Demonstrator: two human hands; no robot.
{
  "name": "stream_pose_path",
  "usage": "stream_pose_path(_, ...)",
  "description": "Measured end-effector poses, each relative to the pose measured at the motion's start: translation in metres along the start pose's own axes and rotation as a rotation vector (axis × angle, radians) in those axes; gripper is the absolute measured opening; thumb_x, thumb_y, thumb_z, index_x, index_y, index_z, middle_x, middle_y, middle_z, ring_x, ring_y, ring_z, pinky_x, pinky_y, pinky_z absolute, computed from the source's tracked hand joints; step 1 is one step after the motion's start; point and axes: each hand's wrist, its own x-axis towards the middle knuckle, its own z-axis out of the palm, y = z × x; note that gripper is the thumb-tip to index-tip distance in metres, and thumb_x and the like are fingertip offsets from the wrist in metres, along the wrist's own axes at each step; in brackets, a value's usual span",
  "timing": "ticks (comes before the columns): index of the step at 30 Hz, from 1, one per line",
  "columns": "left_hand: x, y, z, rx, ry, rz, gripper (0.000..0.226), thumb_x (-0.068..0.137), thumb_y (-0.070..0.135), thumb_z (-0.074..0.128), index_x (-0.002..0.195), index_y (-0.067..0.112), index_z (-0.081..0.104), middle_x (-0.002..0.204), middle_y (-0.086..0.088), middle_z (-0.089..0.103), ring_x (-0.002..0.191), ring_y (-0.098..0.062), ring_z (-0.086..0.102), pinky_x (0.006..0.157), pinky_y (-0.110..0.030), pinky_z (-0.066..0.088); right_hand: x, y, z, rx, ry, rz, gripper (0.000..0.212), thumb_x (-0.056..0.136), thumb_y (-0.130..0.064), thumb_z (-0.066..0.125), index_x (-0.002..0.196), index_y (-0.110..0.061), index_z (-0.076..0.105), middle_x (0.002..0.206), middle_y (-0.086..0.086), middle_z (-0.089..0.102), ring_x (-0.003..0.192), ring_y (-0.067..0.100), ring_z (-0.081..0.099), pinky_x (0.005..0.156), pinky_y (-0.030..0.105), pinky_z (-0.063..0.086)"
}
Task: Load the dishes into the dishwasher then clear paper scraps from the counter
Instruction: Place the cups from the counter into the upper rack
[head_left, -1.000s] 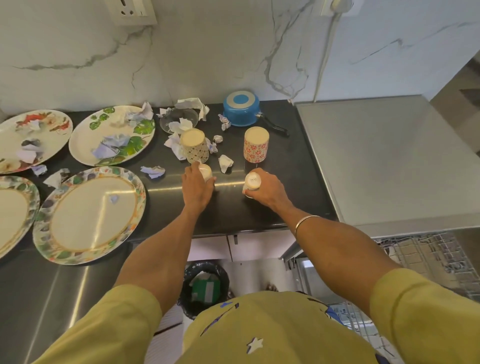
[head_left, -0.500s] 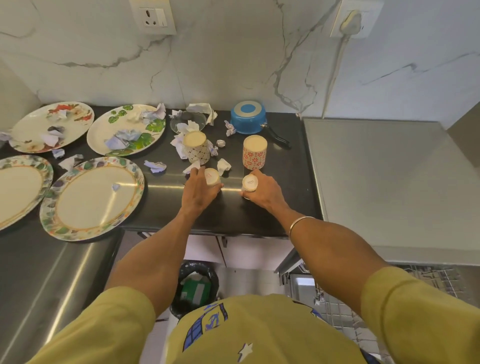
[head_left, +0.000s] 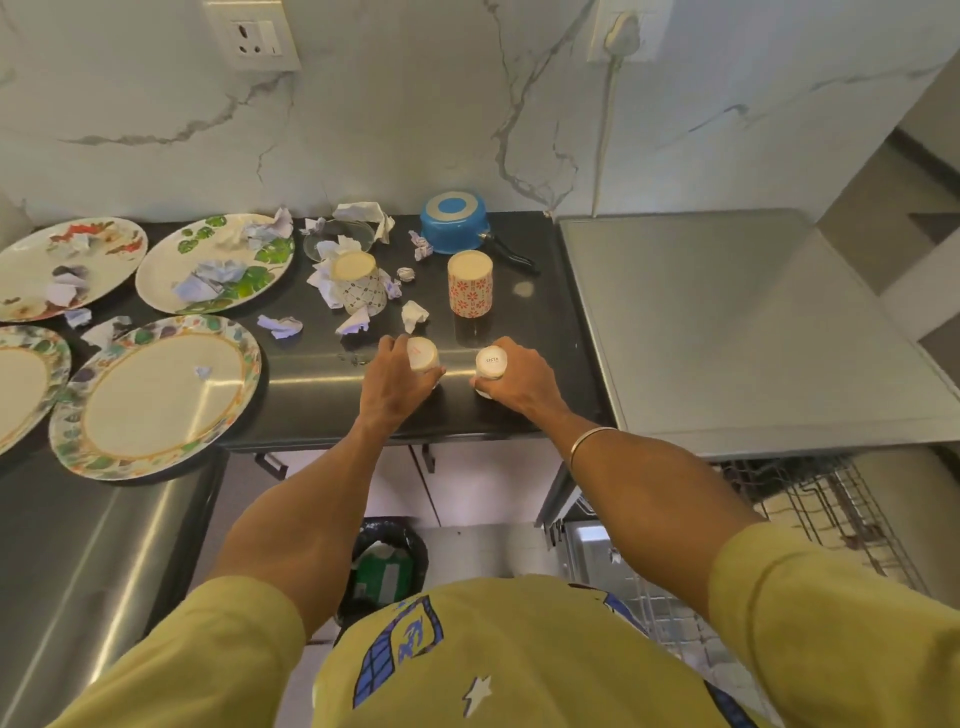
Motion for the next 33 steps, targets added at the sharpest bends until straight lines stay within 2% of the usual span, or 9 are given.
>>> stream_pose_path(6,-0.021,0.006,-0.014,-0.024,-0.070,0.122,0.069,0.079,0.048,0.074,0.130,0.008,0.050,0.123,-0.011,0.049,0.104,-0.029,0.057,0.086,-0.039,0.053,-0.047,-0.007,0.003,-0.021,0.122,0.113,0.060,0.071,-0.054,0.078,0.116,-0.022,0.053,0.107,0.001,0.066,0.094,0.020,0.064,0.074,0.030,0.055)
stream_pose_path(10,-0.048,0.006,-0.017,-0.025,-0.099,0.214,0.066,0.078,0.046,0.075,0.128,0.008,0.051,0.123,-0.012,0.051,0.103,-0.031,0.057,0.086,-0.042,0.053,-0.093,-0.014,0.008,-0.026,0.196,0.206,0.056,0.068,-0.056,0.077,0.109,-0.024,0.055,0.099,0.000,0.068,0.088,0.023,0.065,0.068,0.030,0.052)
stream_pose_path(18,-0.109,0.014,-0.002,-0.050,-0.243,0.367,0.065,0.077,0.043,0.076,0.128,0.009,0.052,0.125,-0.013,0.053,0.109,-0.033,0.056,0.090,-0.043,0.051,-0.200,-0.002,0.014,-0.047,0.233,0.380,0.058,0.069,-0.049,0.078,0.112,-0.020,0.052,0.103,0.006,0.067,0.095,0.030,0.064,0.077,0.038,0.054)
stream_pose_path(24,-0.144,0.038,0.016,-0.030,-0.362,0.482,0.065,0.080,0.041,0.074,0.131,0.010,0.048,0.129,-0.011,0.052,0.112,-0.034,0.057,0.092,-0.045,0.052,-0.256,0.013,0.007,-0.036,0.316,0.516,0.058,0.071,-0.052,0.079,0.113,-0.021,0.054,0.101,0.002,0.067,0.091,0.023,0.065,0.077,0.035,0.055)
stream_pose_path(33,-0.173,0.087,0.050,-0.035,-0.485,0.598,0.069,0.079,0.044,0.074,0.132,0.009,0.048,0.127,-0.010,0.051,0.109,-0.031,0.058,0.087,-0.042,0.052,-0.325,0.041,-0.007,-0.002,0.392,0.685,0.061,0.071,-0.052,0.080,0.116,-0.020,0.055,0.102,0.003,0.069,0.093,0.025,0.066,0.074,0.031,0.050)
